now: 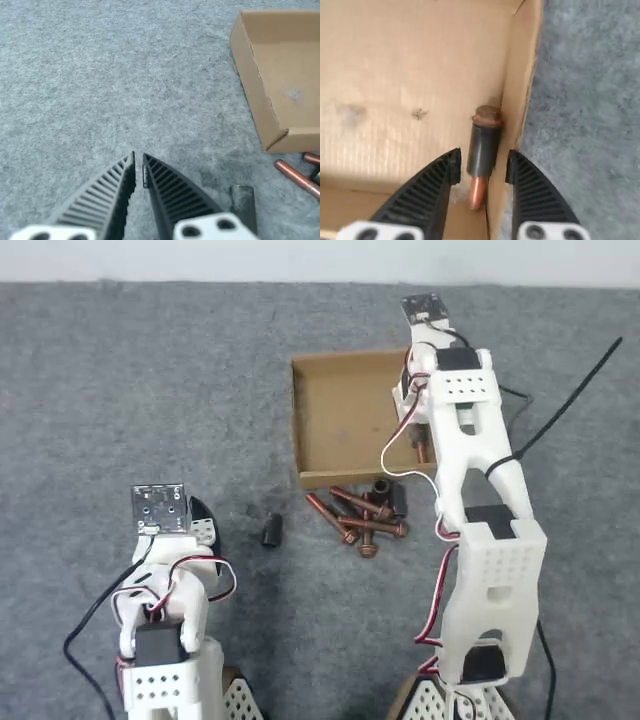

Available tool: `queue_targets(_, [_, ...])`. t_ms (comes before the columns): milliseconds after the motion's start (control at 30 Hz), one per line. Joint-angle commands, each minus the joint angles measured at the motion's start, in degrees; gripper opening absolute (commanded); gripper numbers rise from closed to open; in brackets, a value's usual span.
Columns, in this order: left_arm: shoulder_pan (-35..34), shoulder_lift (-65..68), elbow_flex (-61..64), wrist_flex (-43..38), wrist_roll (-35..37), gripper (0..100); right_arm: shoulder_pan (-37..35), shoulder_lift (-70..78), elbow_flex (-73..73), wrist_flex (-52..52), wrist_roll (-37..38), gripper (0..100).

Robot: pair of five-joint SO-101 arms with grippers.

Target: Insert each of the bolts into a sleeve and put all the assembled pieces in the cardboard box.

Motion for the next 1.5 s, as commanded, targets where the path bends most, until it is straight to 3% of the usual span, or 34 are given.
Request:
queue_targets(0, [-0.26,0.26,-0.84,-1.14,-0.44,3,0.75,-2.15,-3.78,1.45,1.67,10.4])
queue_targets(200, [-0.26,0.26,-0.84,-1.14,-0.44,3,1.98,-2.15,-10.37,8.04,1.49,4.3])
queue_targets(433, [-0.26,0.26,-0.84,-1.14,-0.44,3,1.89,-2.15,-19.78,27.91,1.67,0.9])
queue_targets(833, [-0.35,0.26,-0.84,-1.14,-0.44,3,4.88,-8.57,-14.51,28.79,1.76,0.7])
queue_targets(1200, [-0.35,0.26,-0.84,-1.14,-0.44,3,1.89,-23.08,4.4,28.53,1.67,0.7])
queue_targets(1467, [-0.35,0.26,-0.84,-1.14,-0.44,3,-4.26,-30.64,13.27,28.53,1.32,0.7])
